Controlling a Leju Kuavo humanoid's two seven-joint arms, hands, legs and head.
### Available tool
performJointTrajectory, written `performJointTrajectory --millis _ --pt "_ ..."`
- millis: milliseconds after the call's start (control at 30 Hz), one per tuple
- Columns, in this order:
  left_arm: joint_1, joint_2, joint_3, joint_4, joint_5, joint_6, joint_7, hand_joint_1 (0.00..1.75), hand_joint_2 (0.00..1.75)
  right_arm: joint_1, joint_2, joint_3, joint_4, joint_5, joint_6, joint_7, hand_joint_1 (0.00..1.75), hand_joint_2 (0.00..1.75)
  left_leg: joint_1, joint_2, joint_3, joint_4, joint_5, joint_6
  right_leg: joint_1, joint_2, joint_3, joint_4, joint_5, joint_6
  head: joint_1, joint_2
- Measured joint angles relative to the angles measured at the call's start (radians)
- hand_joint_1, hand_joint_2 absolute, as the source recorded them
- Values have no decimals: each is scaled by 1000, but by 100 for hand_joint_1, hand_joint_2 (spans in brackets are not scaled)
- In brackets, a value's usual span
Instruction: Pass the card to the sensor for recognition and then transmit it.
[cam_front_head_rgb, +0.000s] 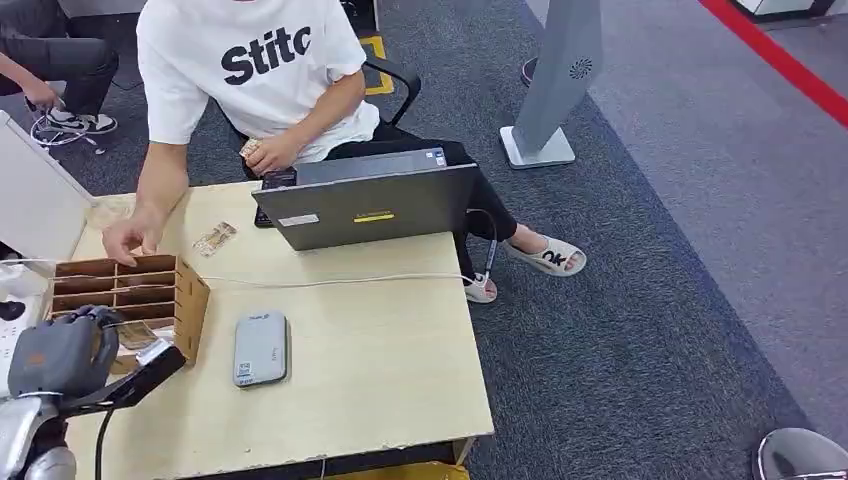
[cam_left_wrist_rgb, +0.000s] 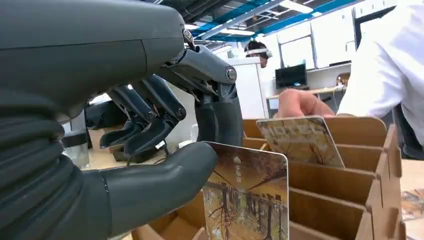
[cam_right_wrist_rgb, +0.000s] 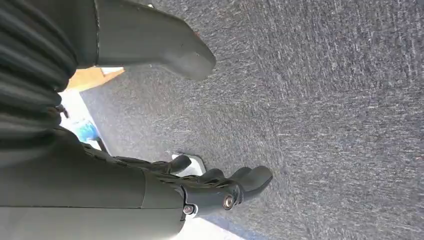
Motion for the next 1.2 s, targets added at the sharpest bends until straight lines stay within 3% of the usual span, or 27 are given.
performJointTrajectory --millis 500,767,1200 --pt "-64 15 23 0 -17 14 -5 175 175 0 0 0 0 6 -6 -1 0 175 0 0 0 0 0 0 0 0 0 0 0 0 0 0" --pt "-152 67 60 0 -11 7 -20 175 175 0 0 0 0 9 -13 -9 0 175 0 0 0 0 0 0 0 0 0 0 0 0 0 0" --pt "-272 104 98 11 0 -7 -16 175 175 0 0 0 0 21 -18 -7 0 175 0 0 0 0 0 0 0 0 0 0 0 0 0 0"
